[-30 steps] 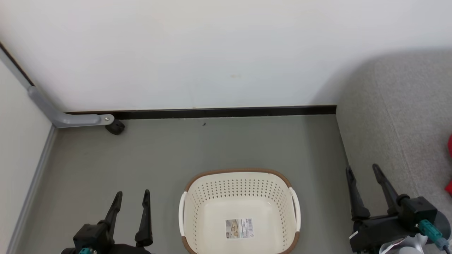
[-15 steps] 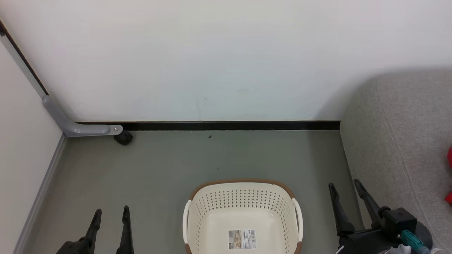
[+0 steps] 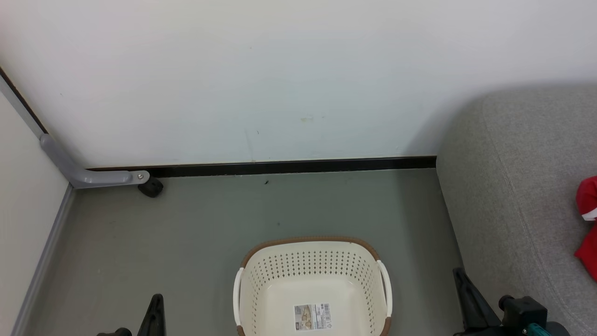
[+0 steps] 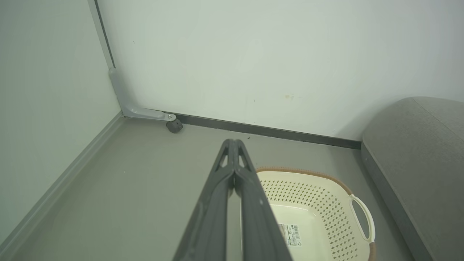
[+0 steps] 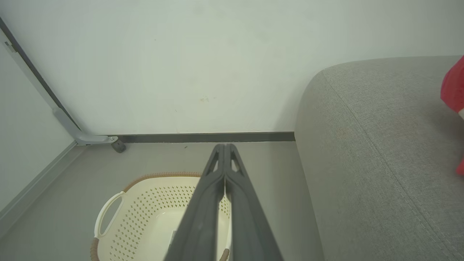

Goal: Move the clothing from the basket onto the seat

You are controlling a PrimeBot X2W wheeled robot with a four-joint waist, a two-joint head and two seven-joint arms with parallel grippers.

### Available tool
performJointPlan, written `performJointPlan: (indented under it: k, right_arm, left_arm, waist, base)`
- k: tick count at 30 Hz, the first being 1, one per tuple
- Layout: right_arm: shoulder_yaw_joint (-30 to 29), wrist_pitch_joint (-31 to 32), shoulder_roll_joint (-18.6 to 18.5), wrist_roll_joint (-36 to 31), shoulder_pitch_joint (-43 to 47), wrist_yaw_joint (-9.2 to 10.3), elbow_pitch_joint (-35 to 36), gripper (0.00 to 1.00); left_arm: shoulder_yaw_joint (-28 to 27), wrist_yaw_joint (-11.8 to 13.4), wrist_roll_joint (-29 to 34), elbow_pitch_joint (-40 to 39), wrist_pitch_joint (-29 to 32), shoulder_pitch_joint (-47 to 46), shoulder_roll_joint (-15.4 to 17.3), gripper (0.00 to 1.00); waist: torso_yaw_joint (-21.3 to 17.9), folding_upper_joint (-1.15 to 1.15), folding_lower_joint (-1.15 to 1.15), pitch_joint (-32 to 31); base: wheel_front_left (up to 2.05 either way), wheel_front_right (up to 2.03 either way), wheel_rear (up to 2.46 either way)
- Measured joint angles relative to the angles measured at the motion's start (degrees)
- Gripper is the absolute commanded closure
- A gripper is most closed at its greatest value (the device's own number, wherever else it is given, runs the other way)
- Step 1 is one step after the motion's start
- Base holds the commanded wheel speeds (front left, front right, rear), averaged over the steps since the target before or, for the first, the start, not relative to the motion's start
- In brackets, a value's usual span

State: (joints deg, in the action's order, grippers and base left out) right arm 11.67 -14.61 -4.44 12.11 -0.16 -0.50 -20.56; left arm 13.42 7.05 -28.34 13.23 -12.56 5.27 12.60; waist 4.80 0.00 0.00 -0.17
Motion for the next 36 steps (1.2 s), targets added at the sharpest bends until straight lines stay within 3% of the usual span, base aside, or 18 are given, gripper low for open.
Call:
performJointPlan:
  k: [8,36]
  right_arm:
    - [-1.5,1.5,0.1,4.4,0.1,-0.29,-0.1,1.0]
    - [-7.3,8.1,0.8,29.0,-1.1,-2.04,0.5,1.0]
  left_arm:
    - [-1.5,-0.8,-4.3,0.4,1.5,-0.1,-0.6,1.0]
    - [-6.9,-4.6,-22.7,1.5,7.5,-2.3,-3.7,1.0]
  waist:
    - [-0.4,0.0,0.0,0.0]
    - [-1.8,0.0,0.0,0.1]
  base:
    - [0.0,0.0,0.0]
    - [0.0,0.0,0.0]
